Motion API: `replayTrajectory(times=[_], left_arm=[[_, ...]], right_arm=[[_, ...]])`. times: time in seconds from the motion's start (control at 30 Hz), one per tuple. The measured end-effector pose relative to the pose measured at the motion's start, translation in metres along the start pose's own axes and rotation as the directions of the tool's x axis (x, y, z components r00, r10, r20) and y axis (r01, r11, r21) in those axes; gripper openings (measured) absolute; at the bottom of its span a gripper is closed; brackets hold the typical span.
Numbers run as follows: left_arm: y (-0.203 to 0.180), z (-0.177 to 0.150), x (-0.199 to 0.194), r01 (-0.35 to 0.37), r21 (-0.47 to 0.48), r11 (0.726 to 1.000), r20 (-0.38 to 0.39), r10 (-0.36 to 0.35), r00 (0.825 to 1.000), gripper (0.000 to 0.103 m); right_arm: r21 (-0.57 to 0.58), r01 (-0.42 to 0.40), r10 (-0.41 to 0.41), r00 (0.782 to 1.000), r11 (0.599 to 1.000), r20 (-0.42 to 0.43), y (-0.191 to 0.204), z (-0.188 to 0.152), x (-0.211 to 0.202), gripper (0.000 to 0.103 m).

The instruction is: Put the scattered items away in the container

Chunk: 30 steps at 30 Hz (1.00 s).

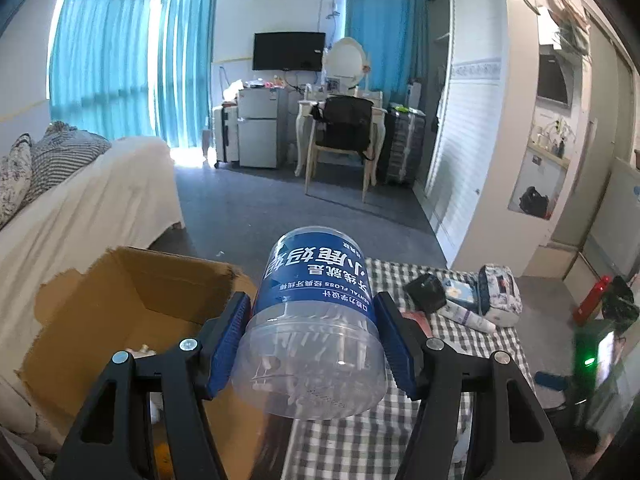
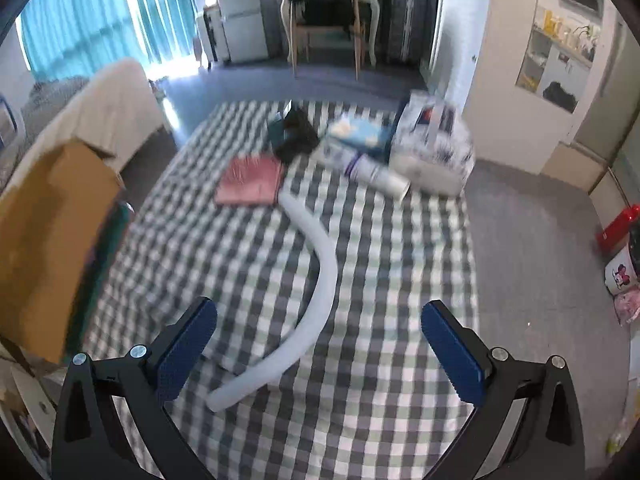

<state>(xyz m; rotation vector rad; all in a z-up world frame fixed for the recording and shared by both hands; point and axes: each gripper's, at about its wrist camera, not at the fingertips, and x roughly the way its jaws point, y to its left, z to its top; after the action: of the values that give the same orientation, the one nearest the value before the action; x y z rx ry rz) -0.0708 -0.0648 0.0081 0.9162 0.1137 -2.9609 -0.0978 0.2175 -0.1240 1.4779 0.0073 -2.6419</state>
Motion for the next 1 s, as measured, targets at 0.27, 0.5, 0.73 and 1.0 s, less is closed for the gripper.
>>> replayTrajectory(times=[0.27,0.5,0.73,1.0], left_arm=[[-0.01,-0.003,0.004,0.004,0.015,1.0,0.002,-0.004,1.0,0.064],[-0.004,-0.005,0.005,0.009,0.011,1.0,0.0,-0.009,1.0,0.064],[0.004,-0.007,0.006,0.014,0.0,1.0,-0.007,-0.014,1.0,0.064],[0.008,-0.005,-0.001,0.013,-0.016,1.0,0.0,-0.013,1.0,0.064]], right_arm=[[0.0,0.059,-0.059,0.993,0.998,-0.106,-0.002,-0.001,0.047,0.053],[-0.02,0.068,-0.07,0.991,0.997,-0.113,-0.004,-0.006,0.051,0.018],[-0.009,0.05,-0.051,0.994,0.999,-0.101,-0.005,-0.006,0.039,0.006],[-0.05,0.039,-0.04,0.999,0.998,-0.014,0.015,0.006,-0.004,0.005]])
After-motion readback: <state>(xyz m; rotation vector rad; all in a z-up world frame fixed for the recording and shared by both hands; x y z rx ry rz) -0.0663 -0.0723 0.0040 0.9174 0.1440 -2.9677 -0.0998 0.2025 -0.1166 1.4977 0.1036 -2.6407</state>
